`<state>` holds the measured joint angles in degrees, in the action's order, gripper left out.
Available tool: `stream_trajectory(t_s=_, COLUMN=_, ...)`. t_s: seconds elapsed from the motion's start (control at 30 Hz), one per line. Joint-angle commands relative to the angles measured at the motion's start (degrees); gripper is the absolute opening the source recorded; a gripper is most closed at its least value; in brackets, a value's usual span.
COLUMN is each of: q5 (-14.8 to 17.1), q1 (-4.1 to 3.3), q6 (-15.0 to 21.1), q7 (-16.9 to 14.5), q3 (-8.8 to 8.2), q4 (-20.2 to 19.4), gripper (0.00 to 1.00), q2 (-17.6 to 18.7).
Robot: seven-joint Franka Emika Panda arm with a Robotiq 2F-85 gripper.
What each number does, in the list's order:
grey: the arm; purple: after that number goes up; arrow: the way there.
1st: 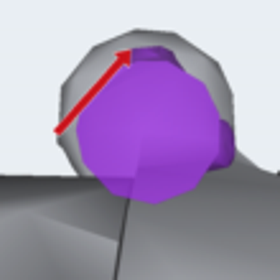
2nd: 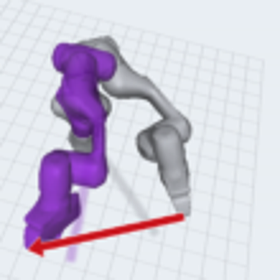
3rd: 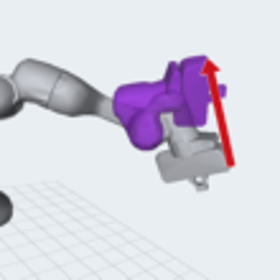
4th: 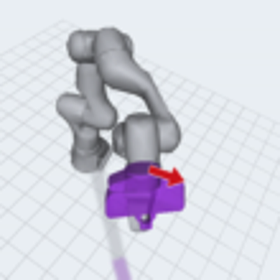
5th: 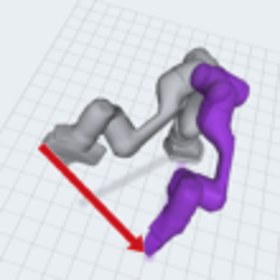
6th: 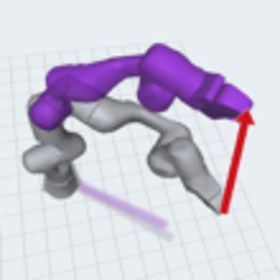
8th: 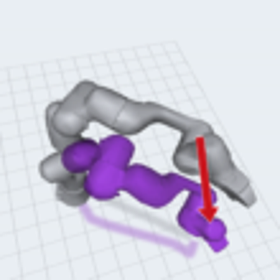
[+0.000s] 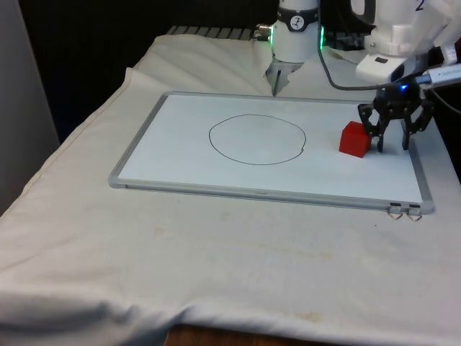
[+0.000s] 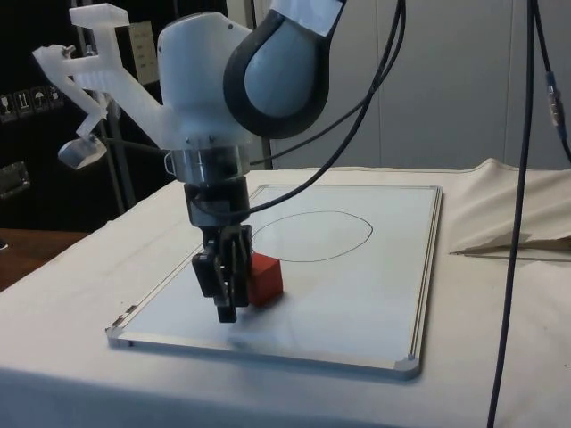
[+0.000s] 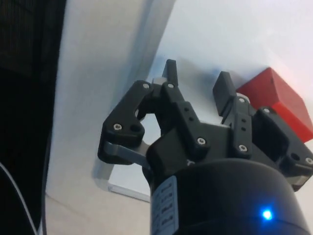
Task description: Push the cube into the marked area.
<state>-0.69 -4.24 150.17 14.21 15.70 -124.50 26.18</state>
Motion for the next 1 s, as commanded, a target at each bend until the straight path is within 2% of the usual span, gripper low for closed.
stream_trajectory(t_s=0.0, q5=0.0, q1=0.29, q6=0.6, q7=-0.4, q3=0.0, q4=-0.7, gripper=0.0, q2=-0.5)
stream_trajectory(t_s=0.27, q5=0.0, q1=0.63, q6=0.6, q7=-2.6, q3=-1.32, q4=-3.2, gripper=0.0, q2=-2.2)
stream_trajectory(t_s=0.3, q5=0.0, q1=0.4, q6=0.0, q7=-2.2, q3=-1.32, q4=-2.6, gripper=0.0, q2=-1.9)
stream_trajectory(t_s=0.33, q5=-0.1, q1=0.69, q6=0.6, q7=-2.8, q3=-1.43, q4=-3.3, gripper=0.0, q2=-2.4)
stream_trajectory(t_s=0.63, q5=0.0, q1=1.03, q6=0.4, q7=-5.3, q3=-3.09, q4=-4.6, gripper=0.0, q2=-3.5)
stream_trajectory(t_s=0.67, q5=0.0, q1=0.8, q6=0.0, q7=-5.0, q3=-3.15, q4=-4.2, gripper=0.0, q2=-3.2)
stream_trajectory(t_s=0.7, q5=0.0, q1=1.09, q6=0.4, q7=-5.6, q3=-3.32, q4=-4.8, gripper=0.0, q2=-3.6)
stream_trajectory(t_s=0.9, q5=0.0, q1=1.38, q6=0.5, q7=-7.4, q3=-4.58, q4=-5.8, gripper=0.0, q2=-4.3)
stream_trajectory(t_s=0.97, q5=0.0, q1=1.09, q6=0.0, q7=-7.5, q3=-4.93, q4=-5.5, gripper=0.0, q2=-4.1)
